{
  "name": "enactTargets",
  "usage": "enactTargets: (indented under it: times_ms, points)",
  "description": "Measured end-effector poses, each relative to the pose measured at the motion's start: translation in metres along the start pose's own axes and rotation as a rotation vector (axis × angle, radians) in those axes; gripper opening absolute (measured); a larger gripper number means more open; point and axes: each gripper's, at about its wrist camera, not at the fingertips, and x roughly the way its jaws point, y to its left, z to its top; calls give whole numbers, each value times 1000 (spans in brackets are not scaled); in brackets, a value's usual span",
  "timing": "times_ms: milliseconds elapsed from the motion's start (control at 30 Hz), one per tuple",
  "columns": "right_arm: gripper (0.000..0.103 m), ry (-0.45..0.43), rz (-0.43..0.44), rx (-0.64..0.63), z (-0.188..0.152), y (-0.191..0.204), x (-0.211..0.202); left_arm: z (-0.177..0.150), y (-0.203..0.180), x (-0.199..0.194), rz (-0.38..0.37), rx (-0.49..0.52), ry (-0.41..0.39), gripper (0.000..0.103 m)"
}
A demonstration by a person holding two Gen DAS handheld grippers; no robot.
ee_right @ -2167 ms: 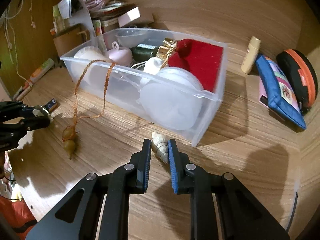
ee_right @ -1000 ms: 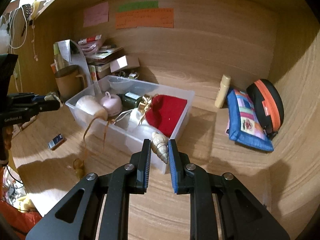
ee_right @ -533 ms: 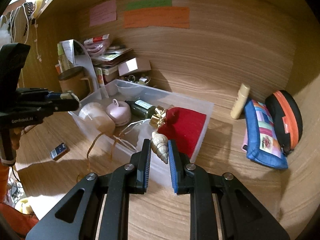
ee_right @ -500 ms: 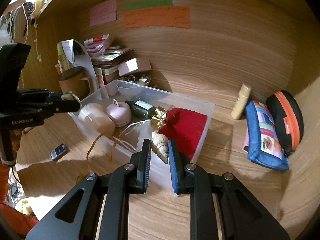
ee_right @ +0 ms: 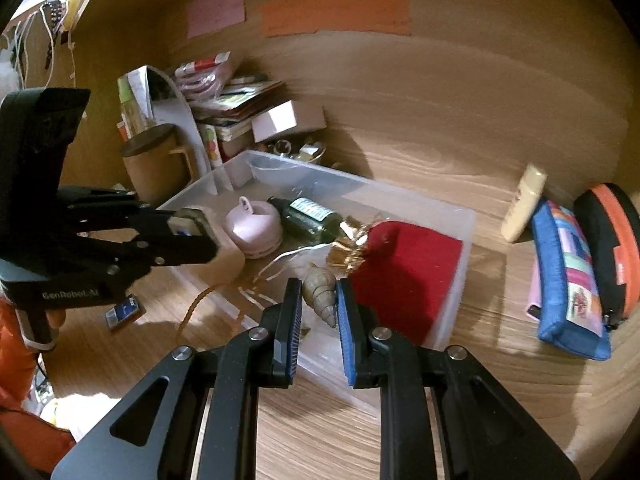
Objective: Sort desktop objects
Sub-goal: 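Carry the small box and seashell with both grippers over the clear box, then open both grippers to release the small box and seashell into the box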
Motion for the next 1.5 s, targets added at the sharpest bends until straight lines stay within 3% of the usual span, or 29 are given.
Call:
enactTargets:
  times_ms: [267,767,867,933,1067,1200,1333,1400,1500]
  points:
    - [16,55,31,-6,2,3,14,1,-3,13,-25,4,24,28]
    - [16,62,21,-11,4,6,18,2,-3,17,-17,-3,31,28]
    - [16,62,12,-5,4,7,19,3,-3,17,-7,-5,31,31]
    - [18,60,8,-1,4,5,18,2,-4,15,15,-1,22,40]
    - [27,47,1,20,2,3,13,3,-4,8,46,1,-2,52]
    - [50,10,-18,29,0,3,-1,4,-4,-5,100,3,-42,69]
    - [55,-19,-44,24,0,6,-14,3,-4,-21,137,10,-80,71]
    - [70,-28,-51,26,-1,8,-20,2,-3,-28,162,9,-94,82]
    - [75,-61,-66,27,-2,13,-33,-3,-1,-42,208,12,-129,91]
